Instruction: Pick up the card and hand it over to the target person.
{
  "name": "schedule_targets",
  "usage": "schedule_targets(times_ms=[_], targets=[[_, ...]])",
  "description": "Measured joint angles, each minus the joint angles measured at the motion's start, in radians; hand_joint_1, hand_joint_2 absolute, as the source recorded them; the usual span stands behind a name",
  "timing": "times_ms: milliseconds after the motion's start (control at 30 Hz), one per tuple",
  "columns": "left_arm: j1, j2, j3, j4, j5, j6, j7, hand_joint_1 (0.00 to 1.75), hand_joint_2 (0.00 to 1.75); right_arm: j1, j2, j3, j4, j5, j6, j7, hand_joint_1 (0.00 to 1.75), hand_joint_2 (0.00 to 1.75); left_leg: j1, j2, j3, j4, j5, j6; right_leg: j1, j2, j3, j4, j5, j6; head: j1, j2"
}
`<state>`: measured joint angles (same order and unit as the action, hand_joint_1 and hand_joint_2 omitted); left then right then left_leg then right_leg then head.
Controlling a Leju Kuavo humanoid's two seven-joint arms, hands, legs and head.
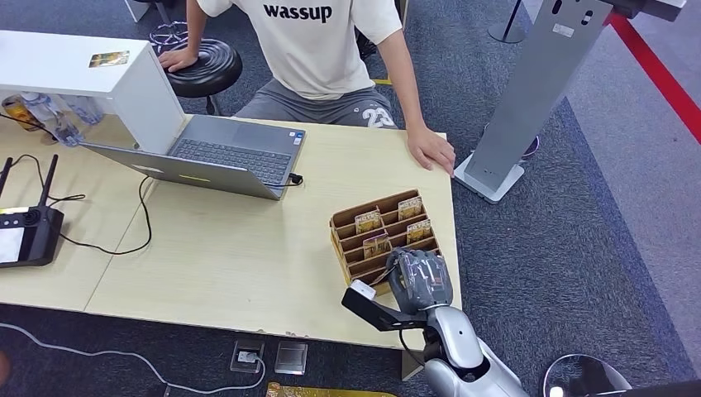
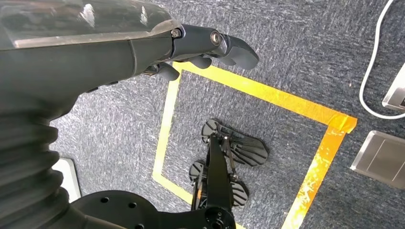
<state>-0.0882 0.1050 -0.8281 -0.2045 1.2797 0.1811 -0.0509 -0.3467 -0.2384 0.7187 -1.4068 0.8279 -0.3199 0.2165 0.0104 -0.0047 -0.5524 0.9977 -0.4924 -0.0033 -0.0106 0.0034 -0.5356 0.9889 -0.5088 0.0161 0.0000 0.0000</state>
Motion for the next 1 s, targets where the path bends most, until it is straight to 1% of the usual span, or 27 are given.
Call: schedule_targets(times_ms=[67, 167, 233, 300, 400, 567, 667, 800, 1000], targets=[[0.0, 0.001, 0.001, 0.0, 0.005, 0.001, 0.001, 0.0, 1.75, -0.004, -0.023, -0.014, -0.057, 0.015, 0.013, 0.03, 1.48, 1.75, 0.0, 0.0, 0.0, 0.0, 0.0, 0.0, 0.0, 0.0, 0.0, 0.0, 0.0, 0.0, 0.0, 0.0], [0.0, 0.001, 0.002, 0.0, 0.014, 0.001, 0.0, 0.0, 1.75, -0.014, -0.076, -0.044, -0.192, 0.03, 0.061, 0.089, 1.48, 1.75, 0.0, 0.0, -0.001, 0.001, 0.0, 0.0, 0.0, 0.0, -0.001, 0.001, 0.0, 0.0, 0.0, 0.0], [0.0, 0.0, 0.002, 0.0, 0.018, 0.001, 0.0, 0.0, 1.75, -0.016, -0.101, -0.061, -0.266, 0.034, 0.082, 0.112, 1.48, 1.75, 0.0, 0.0, -0.001, 0.001, 0.0, 0.0, 0.0, 0.0, -0.002, 0.002, -0.001, 0.0, 0.0, 0.0], [0.0, -0.001, 0.002, 0.0, 0.02, 0.0, -0.001, 0.0, 1.75, -0.015, -0.114, -0.07, -0.31, 0.035, 0.092, 0.121, 1.48, 1.75, 0.0, -0.001, -0.002, 0.002, -0.001, 0.0, 0.0, -0.001, -0.002, 0.002, -0.001, 0.0, 0.0, 0.0], [0.0, -0.001, 0.002, 0.0, 0.021, 0.0, 0.0, 0.0, 1.75, -0.011, -0.117, -0.069, -0.324, 0.037, 0.097, 0.124, 1.48, 1.75, 0.0, -0.001, -0.001, 0.001, 0.0, 0.0, 0.0, 0.0, -0.001, 0.001, -0.001, 0.0, 0.0, 0.0], [0.0, -0.001, 0.001, 0.001, 0.023, -0.002, 0.002, 0.0, 1.75, -0.008, -0.106, -0.057, -0.304, 0.028, 0.101, 0.122, 1.48, 1.75, 0.0, 0.0, 0.001, -0.001, 0.0, 0.0, 0.0, 0.0, 0.001, 0.0, 0.0, 0.0, 0.0, 0.0], [0.0, -0.001, -0.001, 0.001, 0.026, 0.0, 0.003, 0.0, 1.75, -0.01, -0.097, -0.053, -0.287, 0.015, 0.086, 0.113, 1.48, 1.75, 0.0, 0.0, 0.001, 0.0, 0.0, 0.0, 0.0, 0.0, 0.001, -0.001, 0.0, 0.0, 0.0, 0.0], [-0.001, 0.001, -0.01, 0.001, 0.026, -0.002, 0.005, 0.0, 1.75, -0.033, -0.055, -0.048, -0.204, -0.009, 0.014, 0.063, 1.48, 1.75, 0.001, 0.001, 0.002, -0.002, 0.0, 0.0, 0.001, 0.001, 0.002, -0.002, 0.001, 0.0, 0.0, 0.0], [-0.003, -0.005, -0.035, 0.005, 0.017, -0.012, 0.002, 0.0, 1.75, -0.163, 0.035, -0.035, 0.014, -0.086, -0.149, -0.04, 1.48, 1.75, 0.0, 0.005, 0.003, -0.002, 0.0, -0.001, 0.0, 0.005, 0.001, -0.002, 0.002, -0.001, 0.0, 0.0]])
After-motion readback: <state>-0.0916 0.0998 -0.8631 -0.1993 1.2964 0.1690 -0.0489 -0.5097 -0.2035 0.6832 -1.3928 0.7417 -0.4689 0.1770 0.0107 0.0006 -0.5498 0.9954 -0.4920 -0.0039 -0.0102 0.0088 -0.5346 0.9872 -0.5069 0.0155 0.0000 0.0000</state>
